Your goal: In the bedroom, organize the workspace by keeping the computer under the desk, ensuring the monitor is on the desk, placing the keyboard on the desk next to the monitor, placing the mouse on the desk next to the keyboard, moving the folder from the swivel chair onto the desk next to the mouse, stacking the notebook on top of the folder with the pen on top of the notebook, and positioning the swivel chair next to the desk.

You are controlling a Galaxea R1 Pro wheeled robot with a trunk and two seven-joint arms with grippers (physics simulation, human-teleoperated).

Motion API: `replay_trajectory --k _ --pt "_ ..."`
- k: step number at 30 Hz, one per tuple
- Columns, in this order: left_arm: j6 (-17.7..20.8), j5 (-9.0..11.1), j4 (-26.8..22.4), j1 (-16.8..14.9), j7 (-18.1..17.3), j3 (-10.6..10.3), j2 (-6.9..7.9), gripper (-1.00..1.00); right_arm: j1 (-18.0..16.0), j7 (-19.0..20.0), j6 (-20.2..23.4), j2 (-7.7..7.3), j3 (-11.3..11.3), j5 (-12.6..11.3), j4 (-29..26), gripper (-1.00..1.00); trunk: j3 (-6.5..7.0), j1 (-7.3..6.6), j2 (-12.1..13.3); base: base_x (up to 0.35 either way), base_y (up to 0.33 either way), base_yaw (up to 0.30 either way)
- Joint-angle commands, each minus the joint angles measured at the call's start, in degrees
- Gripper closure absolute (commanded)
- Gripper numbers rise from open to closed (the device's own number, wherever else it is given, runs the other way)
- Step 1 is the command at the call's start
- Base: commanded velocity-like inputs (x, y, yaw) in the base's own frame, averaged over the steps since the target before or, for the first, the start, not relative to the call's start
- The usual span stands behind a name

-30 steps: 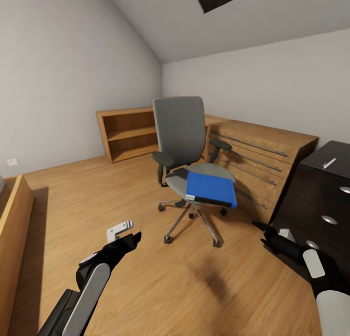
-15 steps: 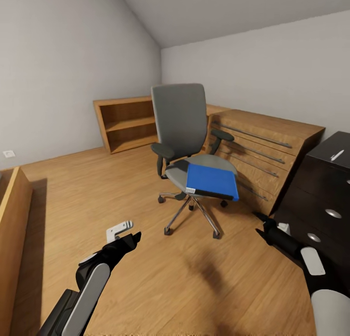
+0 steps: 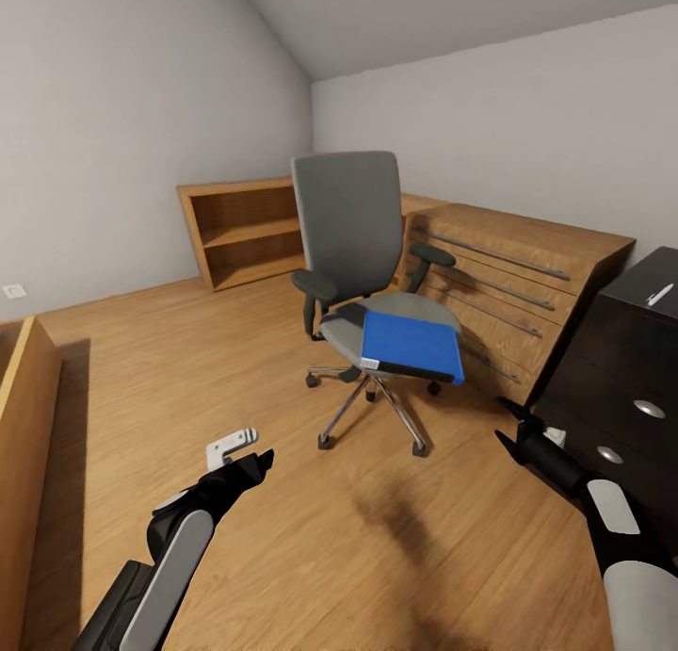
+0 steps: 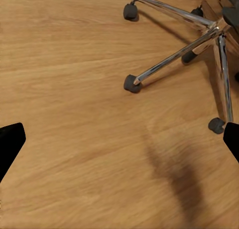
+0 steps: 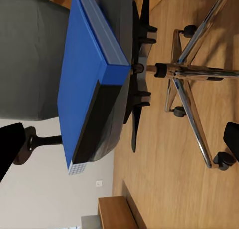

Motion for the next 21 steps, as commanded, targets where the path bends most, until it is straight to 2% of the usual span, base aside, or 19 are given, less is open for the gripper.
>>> replay_trajectory --k 1,13,21 --pt "0.0 0.5 -0.1 0.0 0.6 -0.1 0.07 -1.00 -0.1 0.1 0.4 0.03 -0.2 0.0 0.0 -1.00 -0.05 -0.01 0.0 0.000 0.000 0.000" --pt "0.0 0.2 0.2 0.0 0.6 -0.1 0.24 -1.00 -0.1 -0.1 0.2 0.06 -0.2 0.0 0.0 -1.00 -0.05 -0.01 0.0 0.104 0.000 0.000" --pt "-0.1 0.2 0.3 0.0 0.6 -0.1 0.24 -1.00 -0.1 -0.2 0.2 0.06 -0.3 0.1 0.1 -1.00 -0.05 -0.01 0.0 0.221 0.000 0.000"
